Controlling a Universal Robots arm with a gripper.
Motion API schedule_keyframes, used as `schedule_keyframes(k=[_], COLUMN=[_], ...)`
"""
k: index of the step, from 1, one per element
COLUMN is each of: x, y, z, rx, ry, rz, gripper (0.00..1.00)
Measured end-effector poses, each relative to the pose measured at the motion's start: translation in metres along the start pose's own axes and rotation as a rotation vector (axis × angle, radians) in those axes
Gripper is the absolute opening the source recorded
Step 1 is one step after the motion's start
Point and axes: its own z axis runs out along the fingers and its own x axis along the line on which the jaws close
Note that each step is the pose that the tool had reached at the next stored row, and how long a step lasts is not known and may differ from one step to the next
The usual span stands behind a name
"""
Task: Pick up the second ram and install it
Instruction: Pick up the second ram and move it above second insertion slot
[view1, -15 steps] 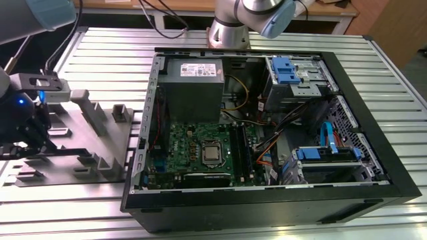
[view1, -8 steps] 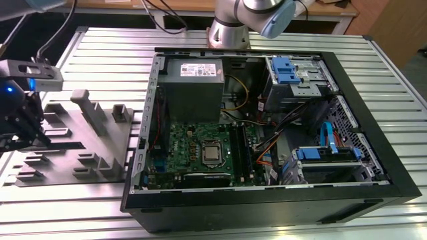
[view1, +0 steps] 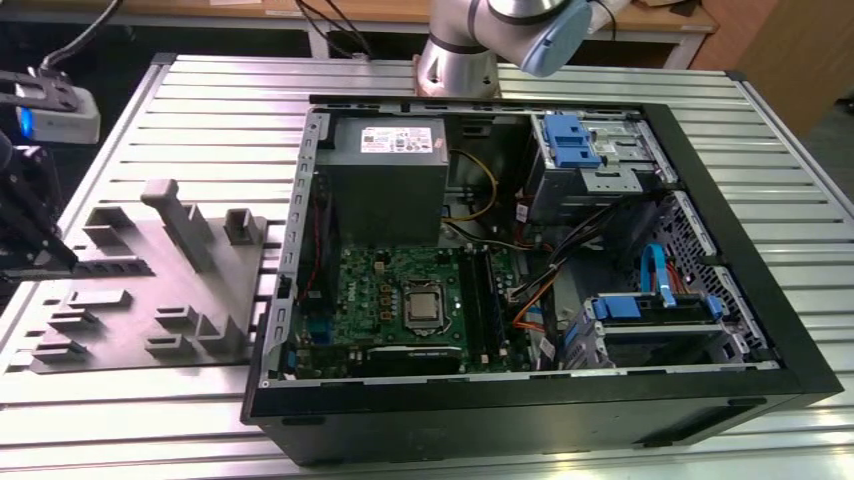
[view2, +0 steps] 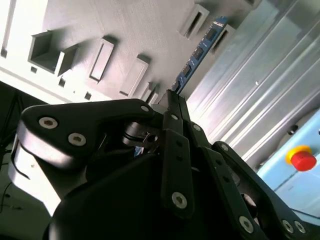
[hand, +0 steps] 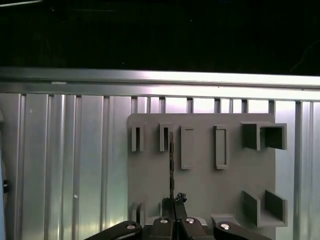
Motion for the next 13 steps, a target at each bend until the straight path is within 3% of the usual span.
schedule_keyframes(k=[13], x=[-0.0011], y=[-0.0001], z=[-0.0512], rx=[0.0006], ry=[0.0001], rz=[0.002], gripper=[0.11])
